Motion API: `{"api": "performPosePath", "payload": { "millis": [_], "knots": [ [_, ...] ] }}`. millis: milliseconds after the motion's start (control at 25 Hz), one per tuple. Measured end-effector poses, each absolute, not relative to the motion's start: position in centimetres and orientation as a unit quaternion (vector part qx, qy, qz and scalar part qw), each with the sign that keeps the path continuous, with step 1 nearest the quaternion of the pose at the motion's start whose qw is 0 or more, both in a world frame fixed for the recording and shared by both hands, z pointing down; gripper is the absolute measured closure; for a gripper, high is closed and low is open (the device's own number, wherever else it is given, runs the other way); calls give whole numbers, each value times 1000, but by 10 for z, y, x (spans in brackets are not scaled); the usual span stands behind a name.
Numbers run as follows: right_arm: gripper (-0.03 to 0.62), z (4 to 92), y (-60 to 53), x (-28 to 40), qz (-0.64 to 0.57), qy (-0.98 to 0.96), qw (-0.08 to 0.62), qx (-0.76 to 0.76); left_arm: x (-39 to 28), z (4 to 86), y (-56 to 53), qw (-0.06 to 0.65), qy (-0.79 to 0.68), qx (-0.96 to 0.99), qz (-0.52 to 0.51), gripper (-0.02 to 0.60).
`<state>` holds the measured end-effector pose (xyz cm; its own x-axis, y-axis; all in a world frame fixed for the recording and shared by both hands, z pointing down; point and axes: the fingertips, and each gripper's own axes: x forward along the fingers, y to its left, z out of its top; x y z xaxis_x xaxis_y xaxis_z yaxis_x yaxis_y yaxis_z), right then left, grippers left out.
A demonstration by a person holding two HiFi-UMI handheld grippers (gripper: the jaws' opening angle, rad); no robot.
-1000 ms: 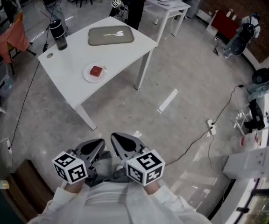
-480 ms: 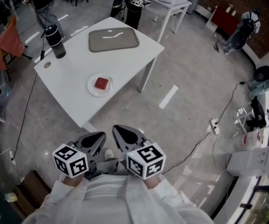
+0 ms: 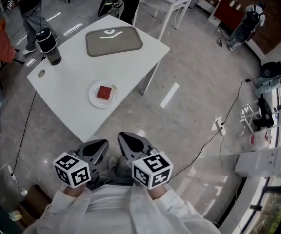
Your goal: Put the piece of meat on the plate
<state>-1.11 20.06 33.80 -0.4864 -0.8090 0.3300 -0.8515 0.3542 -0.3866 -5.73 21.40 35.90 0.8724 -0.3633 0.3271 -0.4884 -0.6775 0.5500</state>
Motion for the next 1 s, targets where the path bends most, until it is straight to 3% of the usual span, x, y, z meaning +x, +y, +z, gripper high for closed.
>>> {"api": "performPosePath", "payload": {
  "millis": [1000],
  "knots": [
    [579, 336, 46, 41, 252, -854, 56, 453, -5, 354, 61, 327, -295, 894, 77, 571]
  ]
}}
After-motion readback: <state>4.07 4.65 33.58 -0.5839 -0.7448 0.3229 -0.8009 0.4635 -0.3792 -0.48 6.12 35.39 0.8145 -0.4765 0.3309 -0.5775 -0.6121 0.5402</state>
